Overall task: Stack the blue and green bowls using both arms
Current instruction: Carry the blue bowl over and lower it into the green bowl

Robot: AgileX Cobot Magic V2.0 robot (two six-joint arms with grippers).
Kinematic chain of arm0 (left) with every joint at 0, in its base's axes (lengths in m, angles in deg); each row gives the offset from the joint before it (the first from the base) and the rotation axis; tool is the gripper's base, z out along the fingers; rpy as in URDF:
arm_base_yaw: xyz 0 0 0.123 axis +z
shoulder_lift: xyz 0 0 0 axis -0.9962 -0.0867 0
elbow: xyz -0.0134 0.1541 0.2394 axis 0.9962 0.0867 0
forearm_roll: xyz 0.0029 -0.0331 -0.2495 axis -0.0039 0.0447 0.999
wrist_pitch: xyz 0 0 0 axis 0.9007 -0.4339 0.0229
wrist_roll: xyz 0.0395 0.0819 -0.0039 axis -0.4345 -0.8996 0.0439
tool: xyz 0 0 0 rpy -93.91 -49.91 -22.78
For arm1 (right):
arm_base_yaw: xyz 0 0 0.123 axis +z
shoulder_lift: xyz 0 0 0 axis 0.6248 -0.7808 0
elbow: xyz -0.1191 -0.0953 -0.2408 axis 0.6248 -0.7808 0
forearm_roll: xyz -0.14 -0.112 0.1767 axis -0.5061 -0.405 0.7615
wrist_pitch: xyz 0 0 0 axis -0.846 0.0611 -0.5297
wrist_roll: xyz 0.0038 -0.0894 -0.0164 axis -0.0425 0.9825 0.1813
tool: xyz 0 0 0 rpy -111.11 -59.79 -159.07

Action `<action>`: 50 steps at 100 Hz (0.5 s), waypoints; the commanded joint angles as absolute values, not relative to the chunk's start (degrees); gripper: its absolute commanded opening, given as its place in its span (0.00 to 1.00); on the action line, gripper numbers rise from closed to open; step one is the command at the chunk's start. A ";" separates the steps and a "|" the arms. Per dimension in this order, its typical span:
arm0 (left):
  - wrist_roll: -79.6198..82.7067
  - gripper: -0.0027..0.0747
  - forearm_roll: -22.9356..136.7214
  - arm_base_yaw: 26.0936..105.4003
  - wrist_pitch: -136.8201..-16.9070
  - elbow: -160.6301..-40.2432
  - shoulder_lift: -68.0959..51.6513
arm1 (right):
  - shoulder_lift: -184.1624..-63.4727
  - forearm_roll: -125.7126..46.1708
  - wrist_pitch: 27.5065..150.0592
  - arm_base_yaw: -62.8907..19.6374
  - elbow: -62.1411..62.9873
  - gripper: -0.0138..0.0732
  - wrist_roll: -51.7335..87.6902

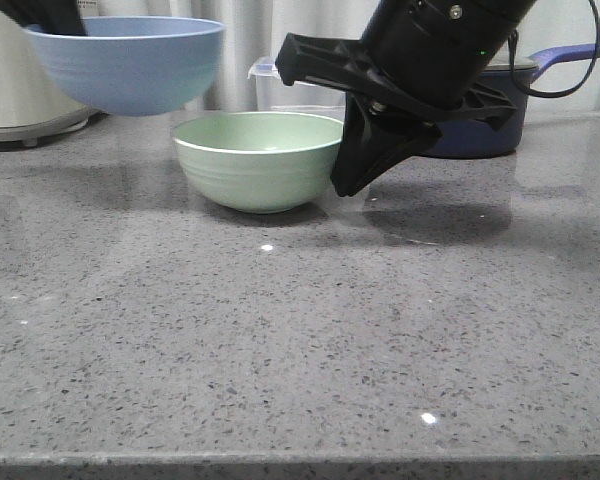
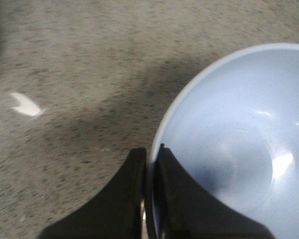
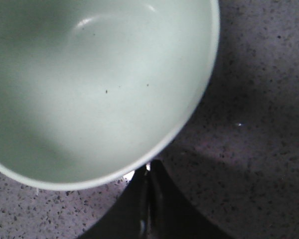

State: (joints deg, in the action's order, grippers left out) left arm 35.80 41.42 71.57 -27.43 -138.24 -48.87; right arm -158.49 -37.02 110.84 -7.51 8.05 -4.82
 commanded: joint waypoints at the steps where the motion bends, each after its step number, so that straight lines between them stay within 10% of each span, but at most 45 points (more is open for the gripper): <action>1: 35.89 0.01 42.43 69.30 -27.50 -142.57 -48.39 | -156.20 -36.43 108.89 -7.41 9.45 0.11 -4.08; 50: 36.11 0.01 47.70 63.12 -27.50 -146.19 -52.89 | -156.20 -36.43 108.89 -7.41 9.45 0.11 -4.08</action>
State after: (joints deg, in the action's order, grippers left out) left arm 35.80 44.59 64.05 -25.29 -144.25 -55.13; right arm -158.49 -37.02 110.84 -7.51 8.05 -4.82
